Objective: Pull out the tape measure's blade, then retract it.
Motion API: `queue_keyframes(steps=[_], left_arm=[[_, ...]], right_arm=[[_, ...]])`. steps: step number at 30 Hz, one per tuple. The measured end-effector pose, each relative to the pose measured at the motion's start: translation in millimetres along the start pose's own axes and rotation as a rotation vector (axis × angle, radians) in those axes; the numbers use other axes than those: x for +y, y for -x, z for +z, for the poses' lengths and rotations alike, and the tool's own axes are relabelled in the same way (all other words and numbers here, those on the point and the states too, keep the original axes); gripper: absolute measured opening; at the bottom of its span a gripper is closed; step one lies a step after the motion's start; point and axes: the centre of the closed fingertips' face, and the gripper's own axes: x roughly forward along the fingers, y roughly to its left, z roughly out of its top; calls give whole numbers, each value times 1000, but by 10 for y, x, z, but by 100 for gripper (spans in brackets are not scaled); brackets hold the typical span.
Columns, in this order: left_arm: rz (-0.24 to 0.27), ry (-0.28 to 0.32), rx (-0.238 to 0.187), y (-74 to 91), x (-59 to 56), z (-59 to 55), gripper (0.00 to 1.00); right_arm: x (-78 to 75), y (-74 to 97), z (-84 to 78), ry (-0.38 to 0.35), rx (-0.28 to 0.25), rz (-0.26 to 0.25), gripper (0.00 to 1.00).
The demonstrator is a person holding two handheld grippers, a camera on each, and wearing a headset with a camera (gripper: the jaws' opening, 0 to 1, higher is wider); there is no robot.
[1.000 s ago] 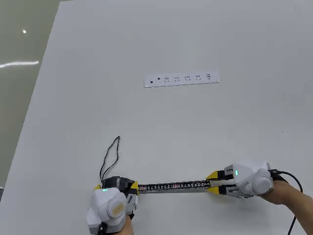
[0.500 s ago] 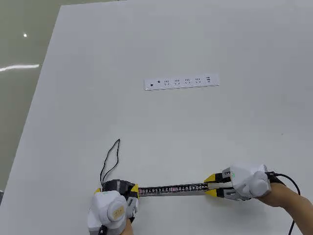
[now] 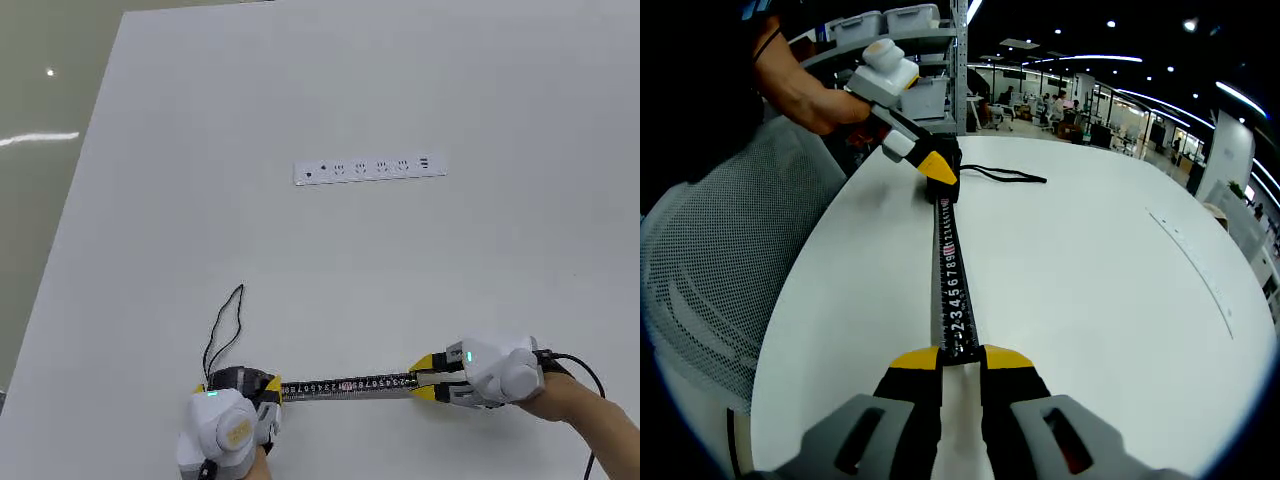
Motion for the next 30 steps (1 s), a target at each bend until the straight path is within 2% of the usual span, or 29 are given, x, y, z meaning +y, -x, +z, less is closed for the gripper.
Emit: queue_keyframes(steps=[26, 30], left_arm=[[-15, 35, -7, 0, 16, -5, 60], [-21, 57, -5, -4, 34, 4, 61]], right_arm=[[-21, -61, 99, 11, -5, 2, 12], [-39, -77, 127, 12, -7, 1, 12]])
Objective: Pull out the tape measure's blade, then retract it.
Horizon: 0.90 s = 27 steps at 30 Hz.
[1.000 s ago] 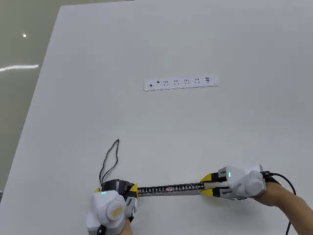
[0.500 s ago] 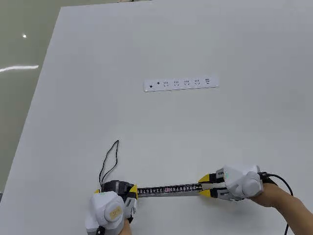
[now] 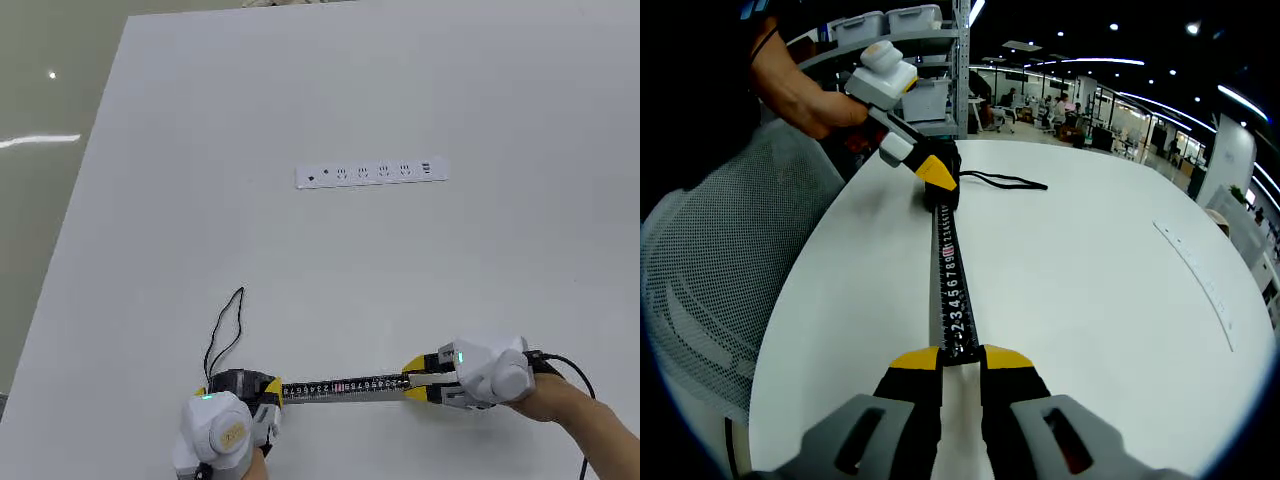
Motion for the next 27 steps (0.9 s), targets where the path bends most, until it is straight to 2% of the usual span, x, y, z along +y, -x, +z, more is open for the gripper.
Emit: queue_keyframes(steps=[27], left_arm=[[-21, 58, -1, 6, 16, 13, 61]], right_arm=[[-33, -73, 129, 19, 3, 9, 12]])
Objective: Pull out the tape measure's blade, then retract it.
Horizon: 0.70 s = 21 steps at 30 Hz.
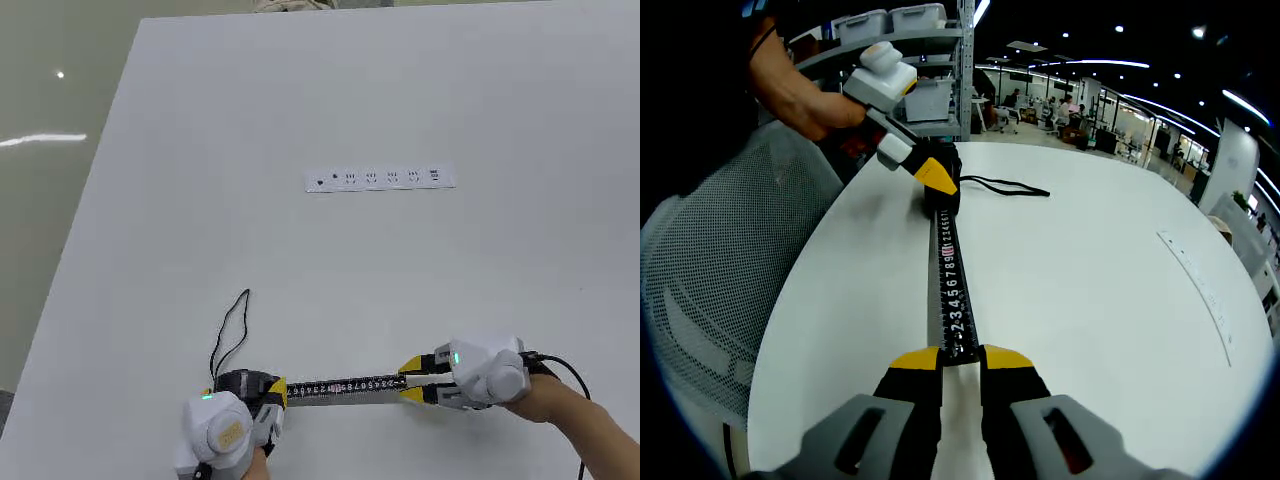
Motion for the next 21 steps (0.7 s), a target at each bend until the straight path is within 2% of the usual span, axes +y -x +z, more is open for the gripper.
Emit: queue_keyframes(steps=[21], left_arm=[[-11, 23, 5, -6, 11, -4, 61]], right_arm=[[-2, -67, 91, 6, -7, 5, 12]])
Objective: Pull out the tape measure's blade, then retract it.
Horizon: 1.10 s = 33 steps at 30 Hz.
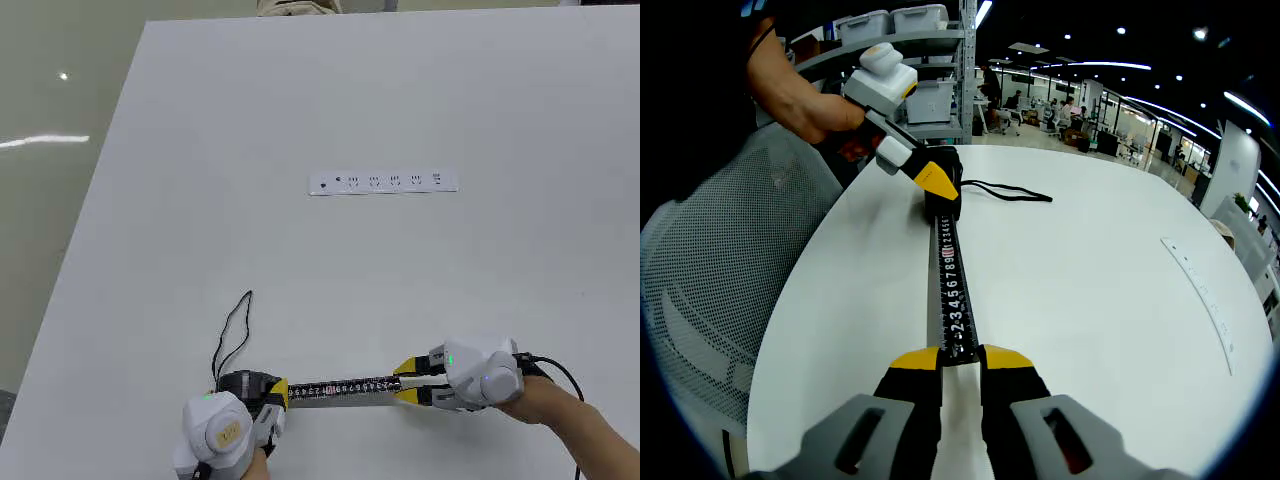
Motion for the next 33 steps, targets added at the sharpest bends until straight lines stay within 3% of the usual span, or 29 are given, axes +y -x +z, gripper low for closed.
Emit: queue_keyframes(steps=[33], left_arm=[[-32, 21, 9, -21, -5, -17, 61]], right_arm=[[1, -80, 83, 2, -1, 14, 12]])
